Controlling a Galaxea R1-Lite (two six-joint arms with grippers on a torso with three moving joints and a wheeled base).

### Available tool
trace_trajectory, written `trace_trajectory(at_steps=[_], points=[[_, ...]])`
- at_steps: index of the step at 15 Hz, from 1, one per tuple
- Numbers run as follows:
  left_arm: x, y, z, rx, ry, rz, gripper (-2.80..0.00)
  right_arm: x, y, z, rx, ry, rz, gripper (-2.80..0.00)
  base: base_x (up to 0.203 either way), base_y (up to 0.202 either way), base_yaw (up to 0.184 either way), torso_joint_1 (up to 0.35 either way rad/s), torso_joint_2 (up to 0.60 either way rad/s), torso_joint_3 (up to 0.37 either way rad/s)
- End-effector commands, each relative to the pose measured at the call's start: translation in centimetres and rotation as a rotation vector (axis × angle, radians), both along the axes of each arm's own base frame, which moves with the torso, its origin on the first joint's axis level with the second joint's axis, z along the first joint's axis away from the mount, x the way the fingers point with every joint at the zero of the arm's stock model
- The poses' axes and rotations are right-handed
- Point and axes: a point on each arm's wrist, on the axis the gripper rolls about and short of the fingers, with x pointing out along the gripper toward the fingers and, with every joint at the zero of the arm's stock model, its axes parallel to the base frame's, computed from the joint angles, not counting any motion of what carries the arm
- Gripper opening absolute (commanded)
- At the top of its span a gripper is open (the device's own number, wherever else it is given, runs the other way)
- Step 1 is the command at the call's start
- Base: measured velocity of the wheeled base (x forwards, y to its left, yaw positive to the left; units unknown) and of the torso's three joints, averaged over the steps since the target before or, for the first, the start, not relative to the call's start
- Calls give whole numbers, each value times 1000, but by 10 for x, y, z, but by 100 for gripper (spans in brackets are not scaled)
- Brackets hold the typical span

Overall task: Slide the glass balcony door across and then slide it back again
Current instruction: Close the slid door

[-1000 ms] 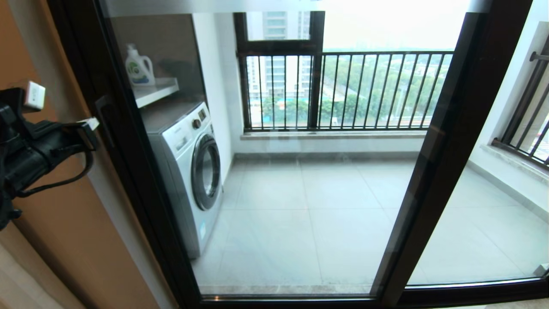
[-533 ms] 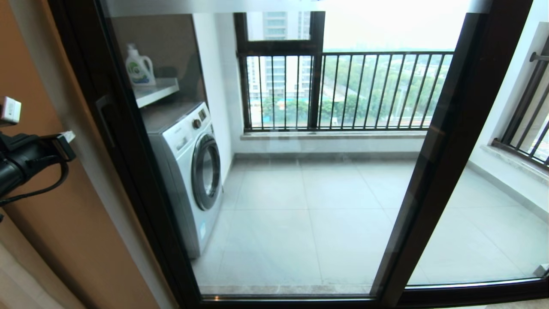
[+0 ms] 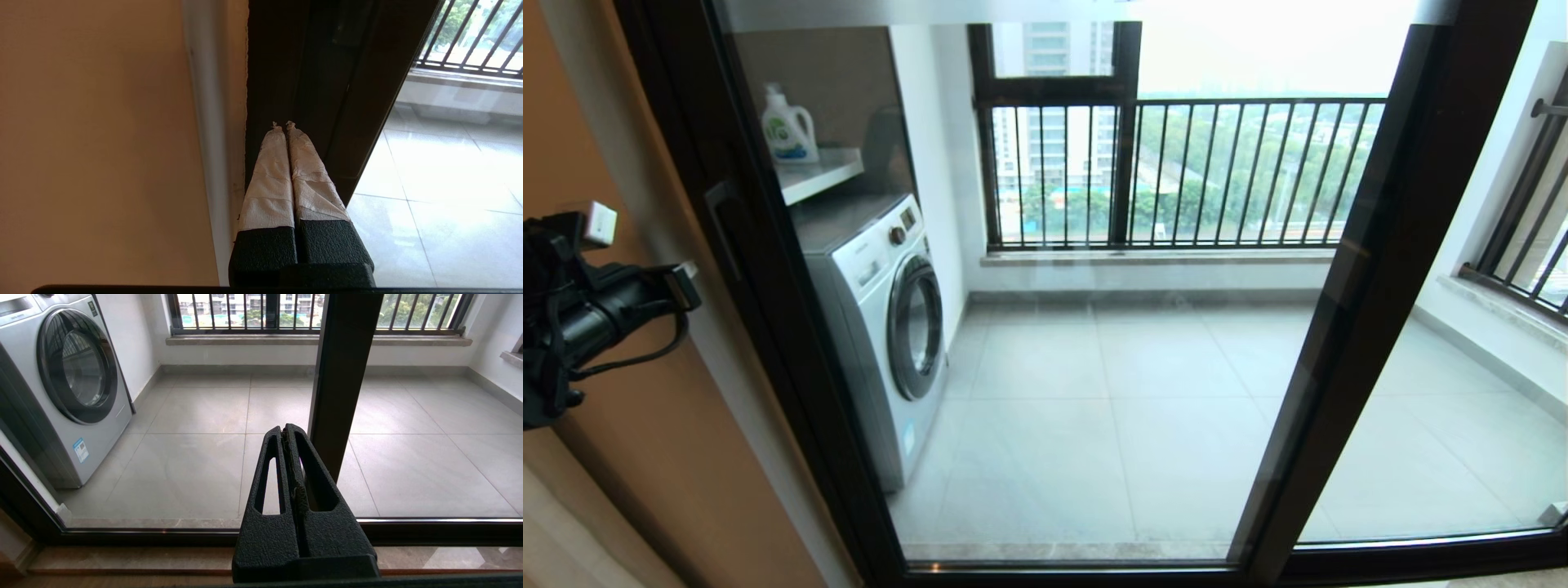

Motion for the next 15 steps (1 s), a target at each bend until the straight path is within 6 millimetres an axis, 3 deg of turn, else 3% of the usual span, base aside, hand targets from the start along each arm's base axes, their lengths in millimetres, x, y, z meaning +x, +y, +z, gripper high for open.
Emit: trace_trajectory(at_steps=[1, 3, 7, 15], points=[[20, 6, -16, 16, 19, 0, -280, 1, 0, -3, -1, 13, 0, -280, 0, 0, 0, 0, 0, 0], [33, 11, -19, 39, 11, 13, -280, 1, 0, -3, -1, 11, 1, -280, 0, 0, 0, 0, 0, 0], [38, -8, -12, 49, -8, -22, -280, 1, 0, -3, -1, 11, 0, -280, 0, 0, 0, 0, 0, 0], [49, -75, 10, 60, -71, -91, -280, 1, 0, -3, -1, 11, 2, -280, 0, 0, 0, 0, 0, 0]])
